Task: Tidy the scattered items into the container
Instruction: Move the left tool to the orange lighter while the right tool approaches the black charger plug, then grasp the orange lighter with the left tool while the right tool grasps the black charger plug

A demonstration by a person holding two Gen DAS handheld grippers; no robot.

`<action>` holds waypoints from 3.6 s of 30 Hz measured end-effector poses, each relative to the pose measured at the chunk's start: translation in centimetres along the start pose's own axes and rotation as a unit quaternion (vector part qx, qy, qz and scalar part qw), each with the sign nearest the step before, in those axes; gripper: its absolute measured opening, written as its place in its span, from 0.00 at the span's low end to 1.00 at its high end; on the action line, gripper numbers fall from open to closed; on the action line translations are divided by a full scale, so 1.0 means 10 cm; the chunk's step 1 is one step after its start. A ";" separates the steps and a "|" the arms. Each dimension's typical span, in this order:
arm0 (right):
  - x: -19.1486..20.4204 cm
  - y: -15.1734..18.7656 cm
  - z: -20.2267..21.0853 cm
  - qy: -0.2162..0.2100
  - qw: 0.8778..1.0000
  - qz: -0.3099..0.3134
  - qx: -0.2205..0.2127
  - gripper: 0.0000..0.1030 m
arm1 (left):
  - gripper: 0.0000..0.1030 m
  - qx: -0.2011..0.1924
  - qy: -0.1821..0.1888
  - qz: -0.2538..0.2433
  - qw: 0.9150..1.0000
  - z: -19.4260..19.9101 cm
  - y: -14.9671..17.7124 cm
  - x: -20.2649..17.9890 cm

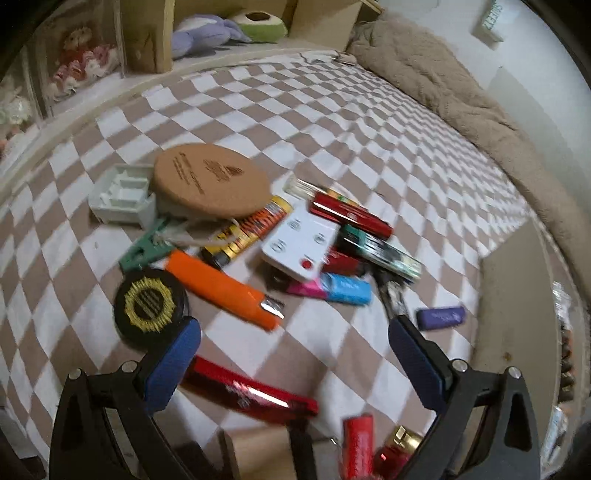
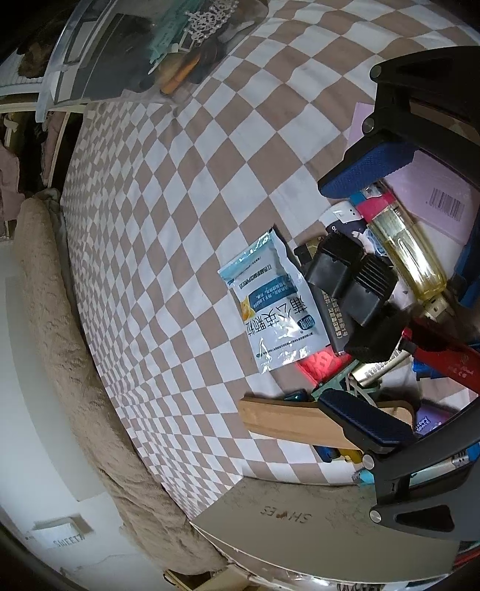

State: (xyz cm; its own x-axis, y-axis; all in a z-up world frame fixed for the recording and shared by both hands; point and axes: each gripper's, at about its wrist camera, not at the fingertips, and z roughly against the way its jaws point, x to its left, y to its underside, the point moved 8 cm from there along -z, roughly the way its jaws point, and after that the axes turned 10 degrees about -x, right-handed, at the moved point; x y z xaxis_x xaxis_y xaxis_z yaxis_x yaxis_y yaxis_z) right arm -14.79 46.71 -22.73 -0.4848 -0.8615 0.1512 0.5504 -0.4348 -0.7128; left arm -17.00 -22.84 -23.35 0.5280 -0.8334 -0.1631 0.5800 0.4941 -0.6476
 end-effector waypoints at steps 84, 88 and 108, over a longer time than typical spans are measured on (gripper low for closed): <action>-0.16 0.06 -0.16 -0.017 0.993 -0.102 0.062 0.48 | 0.82 0.014 -0.029 -0.117 0.993 -0.06 0.33 -0.07; -0.26 0.05 -0.20 -0.018 0.991 -0.118 0.062 0.32 | 0.82 0.007 -0.027 -0.115 0.993 -0.03 0.31 -0.08; 0.04 -0.19 0.22 -0.128 0.982 -0.139 -0.006 0.27 | 0.82 -0.070 0.013 -0.119 0.990 0.30 0.14 -0.33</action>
State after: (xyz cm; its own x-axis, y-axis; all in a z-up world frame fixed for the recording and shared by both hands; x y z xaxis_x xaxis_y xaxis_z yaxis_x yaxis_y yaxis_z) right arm -14.53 46.58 -19.83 -0.4285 -0.7476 0.5073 0.4124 -0.6615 -0.6264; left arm -16.11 -18.64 -21.50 0.3694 -0.9292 -0.0108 0.5931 0.2447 -0.7671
